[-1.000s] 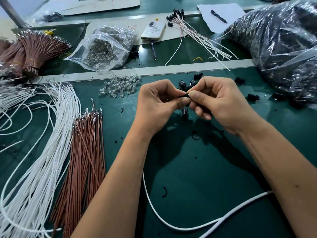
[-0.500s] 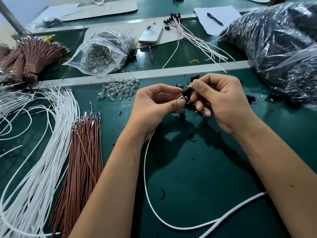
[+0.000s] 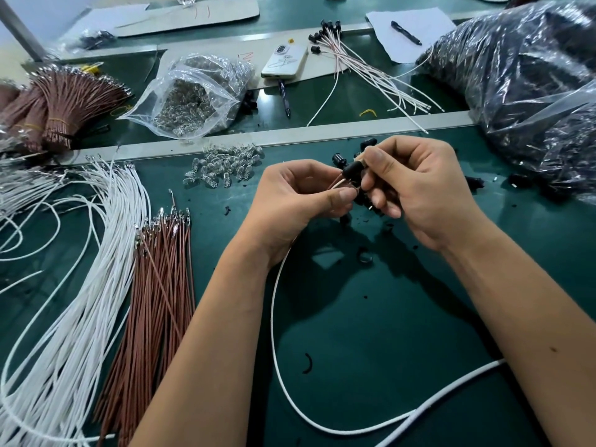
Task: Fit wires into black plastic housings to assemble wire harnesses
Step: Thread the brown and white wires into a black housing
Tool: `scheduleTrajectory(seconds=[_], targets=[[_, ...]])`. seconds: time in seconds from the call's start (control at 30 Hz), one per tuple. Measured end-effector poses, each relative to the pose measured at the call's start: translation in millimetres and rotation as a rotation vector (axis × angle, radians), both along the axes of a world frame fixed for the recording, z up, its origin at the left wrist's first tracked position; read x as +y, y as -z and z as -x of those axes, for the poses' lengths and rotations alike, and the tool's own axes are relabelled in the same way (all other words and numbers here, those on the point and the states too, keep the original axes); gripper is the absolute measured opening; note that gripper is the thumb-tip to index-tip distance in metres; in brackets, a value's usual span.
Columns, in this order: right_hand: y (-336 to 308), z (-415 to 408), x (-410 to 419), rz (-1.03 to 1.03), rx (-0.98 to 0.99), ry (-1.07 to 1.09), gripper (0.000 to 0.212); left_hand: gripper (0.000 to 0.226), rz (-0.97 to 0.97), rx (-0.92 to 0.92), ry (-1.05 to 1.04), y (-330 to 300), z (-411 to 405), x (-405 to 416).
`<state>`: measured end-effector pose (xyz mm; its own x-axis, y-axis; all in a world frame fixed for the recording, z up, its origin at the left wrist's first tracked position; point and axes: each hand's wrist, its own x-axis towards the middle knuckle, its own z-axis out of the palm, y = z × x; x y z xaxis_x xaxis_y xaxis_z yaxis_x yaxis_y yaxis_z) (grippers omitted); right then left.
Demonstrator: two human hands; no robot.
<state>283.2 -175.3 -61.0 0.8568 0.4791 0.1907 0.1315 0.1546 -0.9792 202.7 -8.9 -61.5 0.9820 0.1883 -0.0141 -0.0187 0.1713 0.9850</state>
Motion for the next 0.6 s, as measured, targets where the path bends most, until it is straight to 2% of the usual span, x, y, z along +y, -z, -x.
scheduleTrajectory(seconds=[0.13,0.27,0.6], targets=[[-1.2,-1.6,-0.3,-0.009,-0.012,0.029,0.018,0.004,0.030,0.013,0.000,-2.3,1.3,4.7],[-1.1,-2.1,-0.6,-0.004,-0.025,0.024,0.017,0.012,-0.007,0.003,0.014,-3.2,2.3,7.1],[-2.1,1.6,2.1,0.016,-0.077,-0.011,0.021,0.010,-0.095,0.022,-0.006,-4.9,2.7,2.2]])
